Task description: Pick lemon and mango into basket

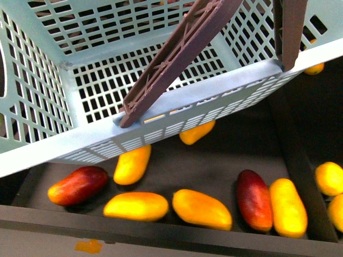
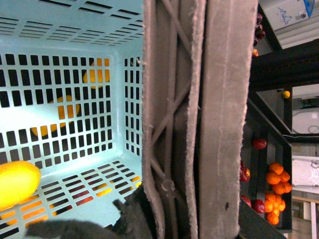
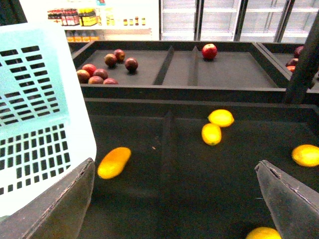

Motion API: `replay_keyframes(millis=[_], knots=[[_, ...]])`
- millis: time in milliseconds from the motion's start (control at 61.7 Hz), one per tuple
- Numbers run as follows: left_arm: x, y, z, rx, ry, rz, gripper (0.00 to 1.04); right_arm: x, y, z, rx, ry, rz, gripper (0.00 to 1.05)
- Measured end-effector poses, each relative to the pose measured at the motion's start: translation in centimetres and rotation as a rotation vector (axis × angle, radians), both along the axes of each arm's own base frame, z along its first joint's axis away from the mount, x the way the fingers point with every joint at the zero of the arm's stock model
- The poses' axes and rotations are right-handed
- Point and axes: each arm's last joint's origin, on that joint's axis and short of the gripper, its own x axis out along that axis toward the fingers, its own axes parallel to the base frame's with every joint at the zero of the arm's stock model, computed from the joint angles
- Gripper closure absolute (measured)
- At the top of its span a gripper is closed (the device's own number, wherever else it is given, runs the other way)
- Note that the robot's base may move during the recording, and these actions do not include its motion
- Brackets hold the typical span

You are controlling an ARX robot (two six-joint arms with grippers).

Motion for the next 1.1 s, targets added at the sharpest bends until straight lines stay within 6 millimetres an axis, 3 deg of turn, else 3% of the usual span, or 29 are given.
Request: replay_keyframes(millis=[875,1004,1069,1102], knots=[[0.3,0.6,0.0,0.022,-0.014,0.027,0.89,0.0,0.1,0.0,0.002,0.003,0.007,0.09],[0.2,0.3,0.0,0.008,-0.006,0.011,0.89,2.1,-0.9,0.2,0.112,0.425,-0.358,0.09],[0.0,0.1,0.0,0.004,-0.006,-0.004,0.89,2.2,-2.2,-1.3,0.131,0.627,-0.426,0.09],[0.1,0.1,0.0,0.000,-0.001,-0.006,0.89,2.4,-3.2,-3.0,0.154,0.722,-0.433,0.09]])
